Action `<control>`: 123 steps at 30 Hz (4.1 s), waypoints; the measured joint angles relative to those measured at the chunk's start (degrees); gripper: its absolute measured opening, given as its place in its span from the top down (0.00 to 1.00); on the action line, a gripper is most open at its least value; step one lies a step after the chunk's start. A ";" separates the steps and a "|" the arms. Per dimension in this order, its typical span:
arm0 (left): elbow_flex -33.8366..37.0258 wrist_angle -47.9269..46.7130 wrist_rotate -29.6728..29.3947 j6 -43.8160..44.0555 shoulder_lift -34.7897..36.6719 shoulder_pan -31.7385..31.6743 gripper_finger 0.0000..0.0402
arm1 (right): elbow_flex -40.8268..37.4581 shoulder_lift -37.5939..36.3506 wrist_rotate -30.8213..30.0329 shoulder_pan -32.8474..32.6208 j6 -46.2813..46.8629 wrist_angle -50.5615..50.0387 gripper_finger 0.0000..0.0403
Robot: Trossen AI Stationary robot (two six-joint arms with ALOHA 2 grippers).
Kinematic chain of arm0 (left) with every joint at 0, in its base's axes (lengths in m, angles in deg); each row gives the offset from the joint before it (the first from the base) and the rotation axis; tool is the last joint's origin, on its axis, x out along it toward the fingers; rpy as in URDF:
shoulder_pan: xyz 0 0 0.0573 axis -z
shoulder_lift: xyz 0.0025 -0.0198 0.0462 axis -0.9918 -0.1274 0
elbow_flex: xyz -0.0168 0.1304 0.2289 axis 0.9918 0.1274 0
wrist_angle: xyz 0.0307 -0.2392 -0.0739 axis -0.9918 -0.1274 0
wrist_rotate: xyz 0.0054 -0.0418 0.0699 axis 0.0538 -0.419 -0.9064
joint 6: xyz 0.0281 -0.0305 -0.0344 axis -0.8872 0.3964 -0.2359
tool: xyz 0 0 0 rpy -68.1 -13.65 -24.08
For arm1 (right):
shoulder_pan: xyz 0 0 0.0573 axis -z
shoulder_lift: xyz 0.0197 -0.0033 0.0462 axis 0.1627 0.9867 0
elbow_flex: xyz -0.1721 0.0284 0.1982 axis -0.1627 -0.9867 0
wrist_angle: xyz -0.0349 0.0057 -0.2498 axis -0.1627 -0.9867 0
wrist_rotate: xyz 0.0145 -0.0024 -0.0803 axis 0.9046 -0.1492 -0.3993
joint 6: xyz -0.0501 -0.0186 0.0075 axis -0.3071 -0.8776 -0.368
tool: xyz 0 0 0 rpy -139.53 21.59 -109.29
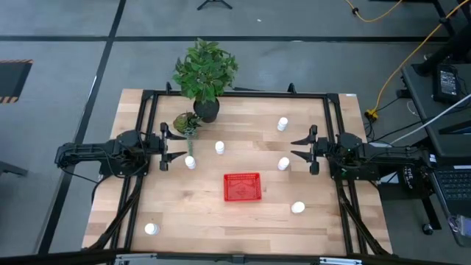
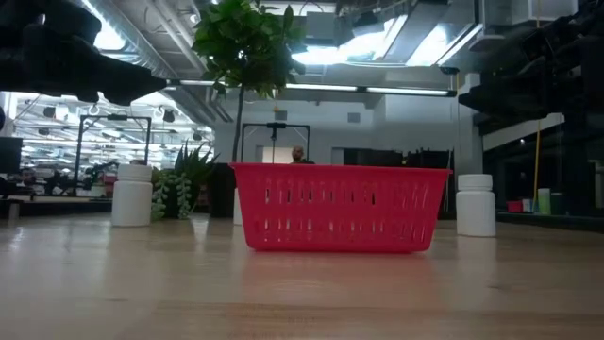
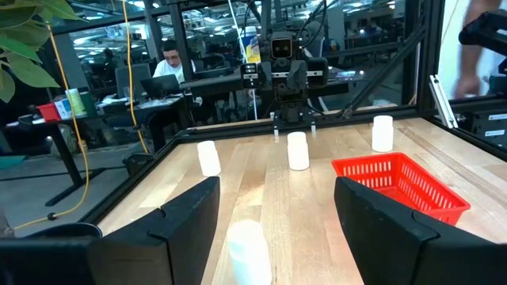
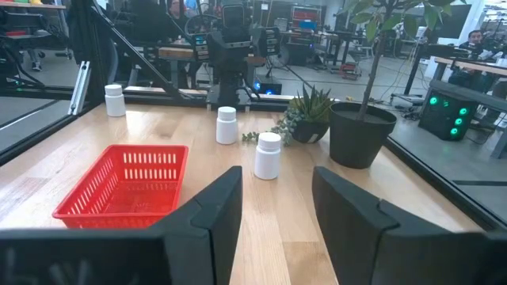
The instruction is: Pick and place pill bottles into a basket
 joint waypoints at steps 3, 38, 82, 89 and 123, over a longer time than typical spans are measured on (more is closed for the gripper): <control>0.00 -0.02 0.01 0.00 0.00 0.01 0.39 | -0.01 -0.02 0.00 -0.02 0.00 0.01 0.61; -0.01 0.62 0.00 -0.02 0.00 0.02 0.39 | 0.44 -0.04 -0.04 0.00 -5.97 1.09 0.61; -0.02 18.01 -26.93 20.04 -0.02 0.07 0.39 | 46.41 21.86 -18.45 5.53 29.64 -40.78 0.61; -0.02 13.59 -26.95 20.04 0.00 0.07 0.39 | 69.21 41.89 -16.90 11.05 24.82 -63.41 0.47; -0.02 3.24 -24.08 26.06 0.00 0.07 0.39 | 70.29 91.87 -4.47 30.15 15.01 -63.25 0.10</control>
